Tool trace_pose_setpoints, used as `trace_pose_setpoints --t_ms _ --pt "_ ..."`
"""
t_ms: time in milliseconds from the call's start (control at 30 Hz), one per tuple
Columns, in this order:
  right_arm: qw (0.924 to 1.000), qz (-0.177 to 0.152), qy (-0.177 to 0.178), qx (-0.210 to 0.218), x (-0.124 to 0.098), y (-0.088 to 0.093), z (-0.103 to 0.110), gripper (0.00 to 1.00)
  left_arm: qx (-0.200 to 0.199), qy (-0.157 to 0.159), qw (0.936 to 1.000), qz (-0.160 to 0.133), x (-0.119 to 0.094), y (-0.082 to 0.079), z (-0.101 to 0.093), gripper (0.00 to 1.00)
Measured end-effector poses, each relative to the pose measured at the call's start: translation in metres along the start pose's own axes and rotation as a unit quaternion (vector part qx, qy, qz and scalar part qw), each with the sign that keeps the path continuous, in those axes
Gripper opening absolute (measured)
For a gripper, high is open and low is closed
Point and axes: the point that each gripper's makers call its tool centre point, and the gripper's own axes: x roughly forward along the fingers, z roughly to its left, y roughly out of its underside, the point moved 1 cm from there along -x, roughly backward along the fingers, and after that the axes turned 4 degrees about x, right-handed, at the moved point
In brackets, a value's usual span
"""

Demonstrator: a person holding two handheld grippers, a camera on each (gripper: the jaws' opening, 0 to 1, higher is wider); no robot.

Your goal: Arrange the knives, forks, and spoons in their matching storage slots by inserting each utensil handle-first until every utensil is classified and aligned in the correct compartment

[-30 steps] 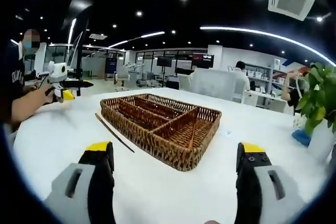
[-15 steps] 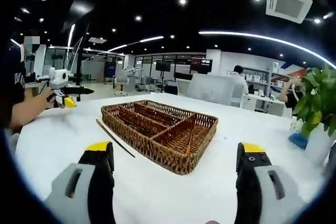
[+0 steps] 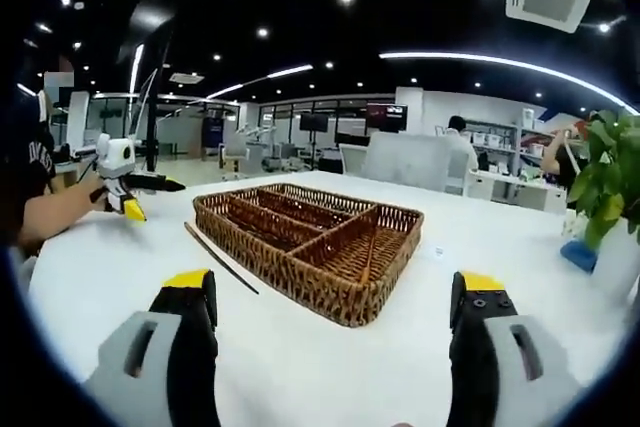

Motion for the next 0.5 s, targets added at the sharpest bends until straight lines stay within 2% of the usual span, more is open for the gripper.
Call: trace_pose_setpoints --t_ms 33,100,167,267,367,500 --pt "1.0 0.001 -0.001 0.001 0.001 0.001 0.0 1.0 0.011 0.0 0.9999 0.008 0.005 0.004 -0.002 1.0" --pt "1.0 0.005 -0.002 0.0 0.002 0.003 0.0 1.0 0.003 0.023 0.9992 0.032 0.01 0.014 -0.01 1.0" --pt "1.0 0.006 -0.001 -0.002 0.002 0.003 -0.001 1.0 0.0 0.032 0.9984 0.047 0.012 0.019 -0.015 1.0" --pt "1.0 0.001 -0.001 0.001 0.0 0.001 -0.002 1.0 0.004 0.057 0.9974 0.043 0.012 0.015 -0.028 1.0" --pt "1.0 -0.001 -0.001 0.002 0.001 -0.001 -0.002 1.0 -0.014 0.088 0.9947 0.05 0.013 0.018 -0.04 1.0" --pt "1.0 0.002 -0.006 -0.002 0.002 0.0 0.002 1.0 -0.027 0.09 0.9939 0.058 0.018 0.022 -0.04 0.95"
